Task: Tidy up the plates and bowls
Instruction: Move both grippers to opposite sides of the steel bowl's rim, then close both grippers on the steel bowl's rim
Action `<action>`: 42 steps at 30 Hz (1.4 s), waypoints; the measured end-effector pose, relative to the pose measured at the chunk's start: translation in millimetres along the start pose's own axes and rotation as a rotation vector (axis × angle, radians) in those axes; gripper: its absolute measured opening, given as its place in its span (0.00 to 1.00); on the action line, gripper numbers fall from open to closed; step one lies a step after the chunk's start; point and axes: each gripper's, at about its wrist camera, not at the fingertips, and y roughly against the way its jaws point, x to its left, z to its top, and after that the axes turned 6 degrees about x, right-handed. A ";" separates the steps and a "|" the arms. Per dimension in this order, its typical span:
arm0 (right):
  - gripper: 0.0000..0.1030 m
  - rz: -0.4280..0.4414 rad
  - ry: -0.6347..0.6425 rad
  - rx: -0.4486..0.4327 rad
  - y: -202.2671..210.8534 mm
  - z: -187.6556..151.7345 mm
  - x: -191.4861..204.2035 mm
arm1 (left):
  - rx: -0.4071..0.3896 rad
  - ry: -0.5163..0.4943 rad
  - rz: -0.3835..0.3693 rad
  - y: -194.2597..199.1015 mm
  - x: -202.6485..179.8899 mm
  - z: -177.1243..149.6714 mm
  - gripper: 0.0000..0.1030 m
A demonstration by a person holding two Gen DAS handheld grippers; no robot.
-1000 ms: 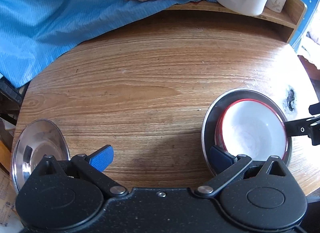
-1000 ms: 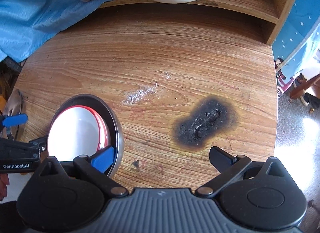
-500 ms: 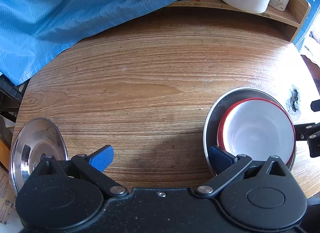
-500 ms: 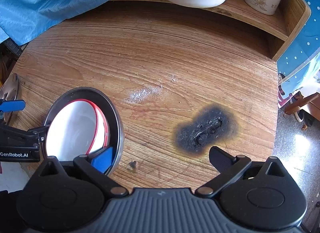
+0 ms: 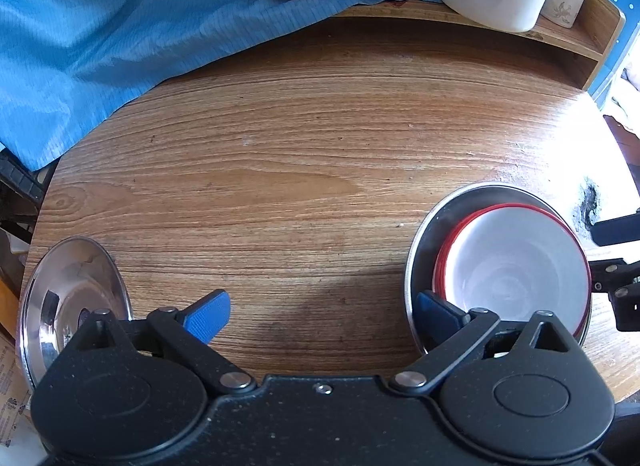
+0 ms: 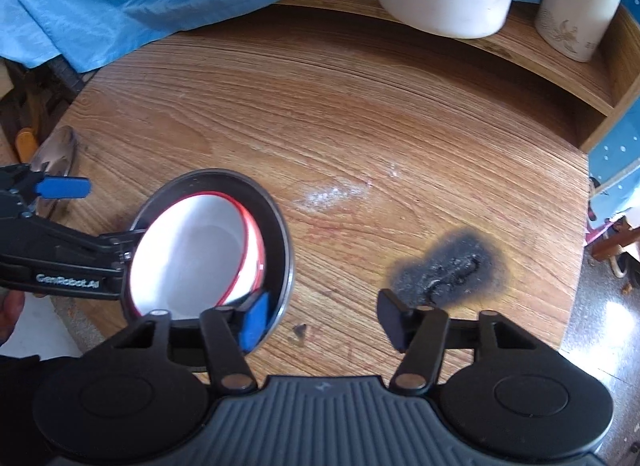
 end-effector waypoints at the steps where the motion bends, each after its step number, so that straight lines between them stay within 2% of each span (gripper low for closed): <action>1: 0.56 0.002 0.002 0.000 0.3 0.0 0.1 | -0.001 0.000 -0.001 0.4 -0.1 0.1 0.94; 8: 0.46 0.044 0.000 -0.003 1.5 -1.2 -1.4 | -0.004 -0.005 -0.031 2.2 -1.3 0.3 0.83; 13: 0.30 0.057 0.022 -0.009 3.3 -2.2 3.1 | -0.003 -0.010 -0.063 4.3 -2.1 -0.6 0.74; 19: 0.16 0.066 0.067 -0.004 4.5 -2.3 11.7 | -0.007 -0.006 -0.139 5.4 -5.0 -2.4 0.44; 24: 0.16 0.072 0.045 0.017 2.9 0.7 10.9 | -0.014 -0.027 -0.173 6.0 -11.1 -3.7 0.20; 27: 0.16 0.085 0.003 0.028 -1.3 3.9 6.0 | -0.015 -0.047 -0.179 5.0 -16.8 -3.2 0.10; 35: 0.16 0.093 -0.034 0.034 -6.6 5.1 3.1 | -0.005 -0.014 -0.193 1.4 -15.6 -1.4 0.08; 42: 0.16 0.115 -0.075 0.031 -8.2 3.9 -2.0 | 0.010 0.013 -0.175 -0.4 -18.0 3.3 0.09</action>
